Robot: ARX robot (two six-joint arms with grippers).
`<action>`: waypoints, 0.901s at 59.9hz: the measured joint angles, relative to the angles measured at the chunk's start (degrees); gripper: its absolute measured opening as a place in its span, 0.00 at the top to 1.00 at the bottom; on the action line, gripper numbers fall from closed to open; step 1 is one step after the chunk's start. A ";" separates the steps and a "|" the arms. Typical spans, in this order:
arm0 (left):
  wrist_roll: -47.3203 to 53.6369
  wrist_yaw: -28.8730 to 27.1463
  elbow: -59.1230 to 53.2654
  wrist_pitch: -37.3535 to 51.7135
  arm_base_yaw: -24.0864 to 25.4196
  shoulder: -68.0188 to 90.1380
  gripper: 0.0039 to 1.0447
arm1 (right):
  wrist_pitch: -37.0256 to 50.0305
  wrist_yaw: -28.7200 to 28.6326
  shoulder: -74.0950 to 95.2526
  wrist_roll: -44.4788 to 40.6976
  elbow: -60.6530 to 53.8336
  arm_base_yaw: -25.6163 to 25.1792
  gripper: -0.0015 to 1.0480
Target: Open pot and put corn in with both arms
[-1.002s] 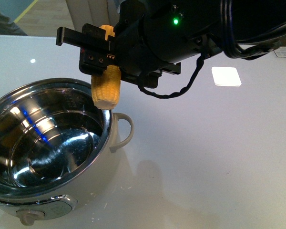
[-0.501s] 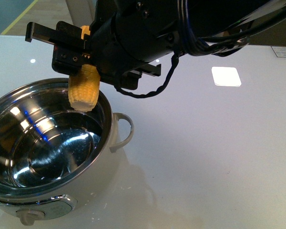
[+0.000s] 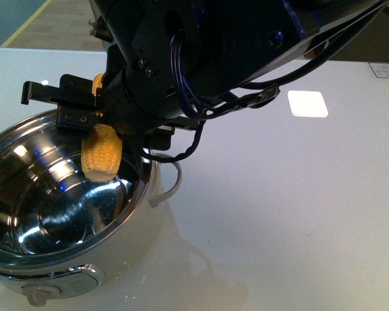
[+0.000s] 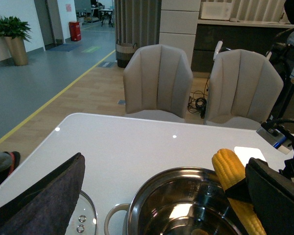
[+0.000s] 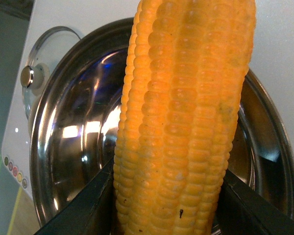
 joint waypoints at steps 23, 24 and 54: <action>0.00 0.00 0.00 0.00 0.00 0.00 0.07 | -1.01 0.13 1.36 -1.14 0.04 0.90 0.15; 0.00 0.00 0.00 0.00 0.00 0.00 0.07 | -0.94 0.11 1.36 -1.14 0.04 0.90 0.14; 0.00 0.00 0.00 0.00 0.00 0.00 0.07 | 8.28 -1.36 -11.54 5.79 -9.27 -10.23 0.15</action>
